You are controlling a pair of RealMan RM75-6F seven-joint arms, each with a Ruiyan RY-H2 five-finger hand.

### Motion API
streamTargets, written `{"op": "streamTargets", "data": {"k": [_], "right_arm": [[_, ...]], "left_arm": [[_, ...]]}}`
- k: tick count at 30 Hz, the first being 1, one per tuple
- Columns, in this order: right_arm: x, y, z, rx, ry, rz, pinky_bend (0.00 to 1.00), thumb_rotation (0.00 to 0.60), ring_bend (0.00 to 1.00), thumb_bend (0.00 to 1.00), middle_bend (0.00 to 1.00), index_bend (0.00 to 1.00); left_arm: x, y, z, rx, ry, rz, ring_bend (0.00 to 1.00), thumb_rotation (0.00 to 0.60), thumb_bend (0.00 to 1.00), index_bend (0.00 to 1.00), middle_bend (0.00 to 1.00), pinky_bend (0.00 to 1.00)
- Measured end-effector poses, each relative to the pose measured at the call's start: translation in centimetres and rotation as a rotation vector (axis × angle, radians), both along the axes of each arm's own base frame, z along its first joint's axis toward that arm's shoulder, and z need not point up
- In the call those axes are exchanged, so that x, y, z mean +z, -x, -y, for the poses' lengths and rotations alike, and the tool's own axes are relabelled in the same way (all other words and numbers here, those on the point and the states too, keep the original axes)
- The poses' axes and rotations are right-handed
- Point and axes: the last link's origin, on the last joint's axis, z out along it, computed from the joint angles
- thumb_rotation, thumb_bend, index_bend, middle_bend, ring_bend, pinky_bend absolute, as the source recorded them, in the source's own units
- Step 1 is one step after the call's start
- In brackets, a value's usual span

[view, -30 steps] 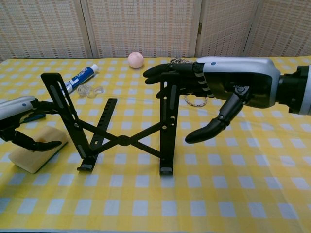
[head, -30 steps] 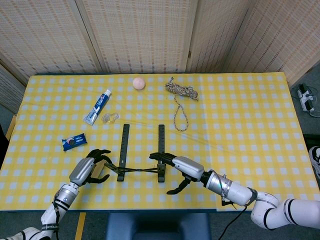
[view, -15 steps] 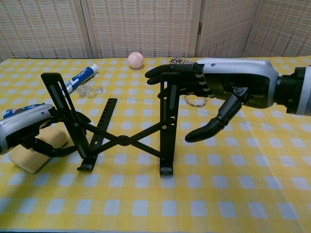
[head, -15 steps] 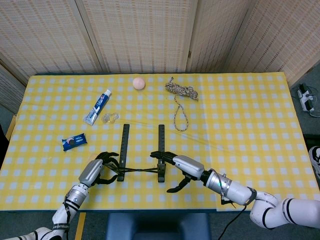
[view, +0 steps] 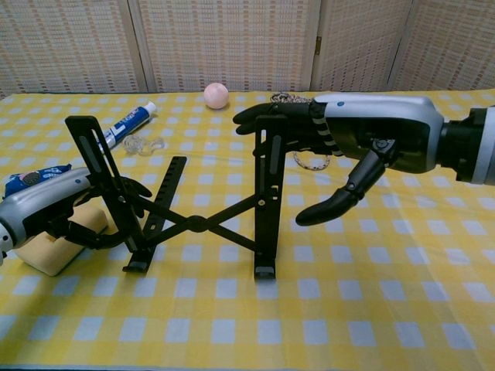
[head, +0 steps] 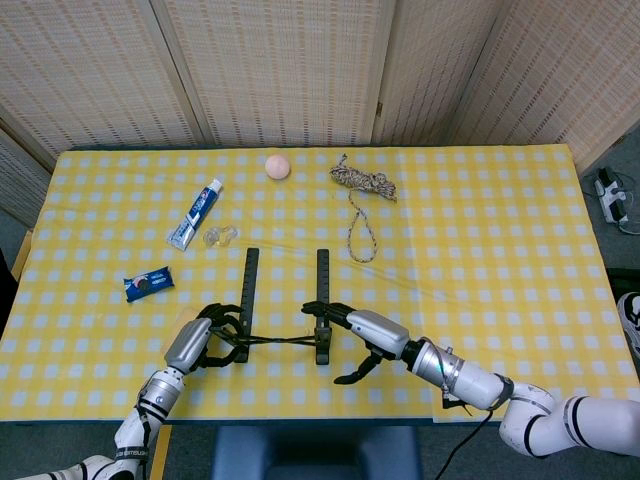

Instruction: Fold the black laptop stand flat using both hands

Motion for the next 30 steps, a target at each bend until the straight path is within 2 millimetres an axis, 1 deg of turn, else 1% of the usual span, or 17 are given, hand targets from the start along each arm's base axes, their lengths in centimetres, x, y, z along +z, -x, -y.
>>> {"op": "streamTargets", "data": {"k": [21, 30], "right_arm": [[-0.12, 0.13, 0.02, -0.005, -0.001, 0.0, 0.0, 0.6, 0.11, 0.18, 0.06, 0.0], [-0.13, 0.15, -0.02, -0.005, -0.001, 0.0, 0.0, 0.6, 0.11, 0.18, 0.06, 0.0]], "left_arm": [[-0.3, 0.07, 0.26, -0.001, 0.003, 0.002, 0.19, 0.6, 0.47, 0.53, 0.26, 0.11], [-0.35, 0.21, 0.28, -0.002, -0.008, -0.011, 0.19, 0.6, 0.47, 0.53, 0.26, 0.11]]}}
